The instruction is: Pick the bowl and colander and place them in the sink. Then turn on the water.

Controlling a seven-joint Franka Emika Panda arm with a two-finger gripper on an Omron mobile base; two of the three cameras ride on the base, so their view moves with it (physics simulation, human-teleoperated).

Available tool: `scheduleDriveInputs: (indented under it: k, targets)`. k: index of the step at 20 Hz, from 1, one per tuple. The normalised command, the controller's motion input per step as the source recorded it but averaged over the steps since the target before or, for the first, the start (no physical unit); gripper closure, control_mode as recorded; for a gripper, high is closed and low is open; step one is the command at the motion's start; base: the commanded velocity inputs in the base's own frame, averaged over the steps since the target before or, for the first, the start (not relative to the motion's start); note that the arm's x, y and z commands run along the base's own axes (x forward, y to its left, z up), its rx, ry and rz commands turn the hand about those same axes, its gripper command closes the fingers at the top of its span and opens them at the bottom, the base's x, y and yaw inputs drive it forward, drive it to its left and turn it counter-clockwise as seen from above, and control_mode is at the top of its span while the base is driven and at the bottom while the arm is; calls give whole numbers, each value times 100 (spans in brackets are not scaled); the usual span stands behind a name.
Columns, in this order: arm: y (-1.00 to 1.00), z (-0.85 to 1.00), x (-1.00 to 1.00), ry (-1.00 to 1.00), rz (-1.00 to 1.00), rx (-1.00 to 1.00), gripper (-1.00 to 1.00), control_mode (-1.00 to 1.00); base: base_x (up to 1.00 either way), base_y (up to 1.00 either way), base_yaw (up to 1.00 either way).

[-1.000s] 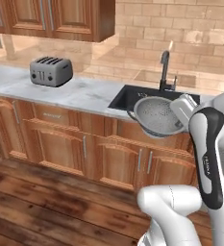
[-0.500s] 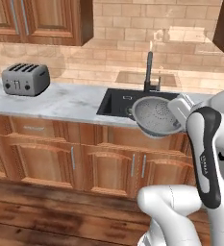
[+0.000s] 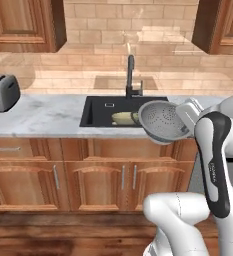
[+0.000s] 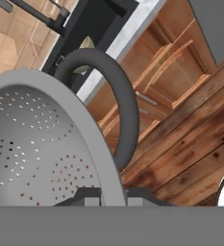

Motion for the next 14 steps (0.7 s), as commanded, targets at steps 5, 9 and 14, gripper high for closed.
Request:
scheduleDriveInputs:
  k: [5, 9, 14]
  targets:
    - [0, 0, 0, 0, 0, 0, 100, 100, 40, 19, -18]
    - [0, 0, 0, 0, 0, 0, 100, 100, 43, 24, -4]
    - [0, 0, 0, 0, 0, 0, 100, 100, 43, 24, -3]
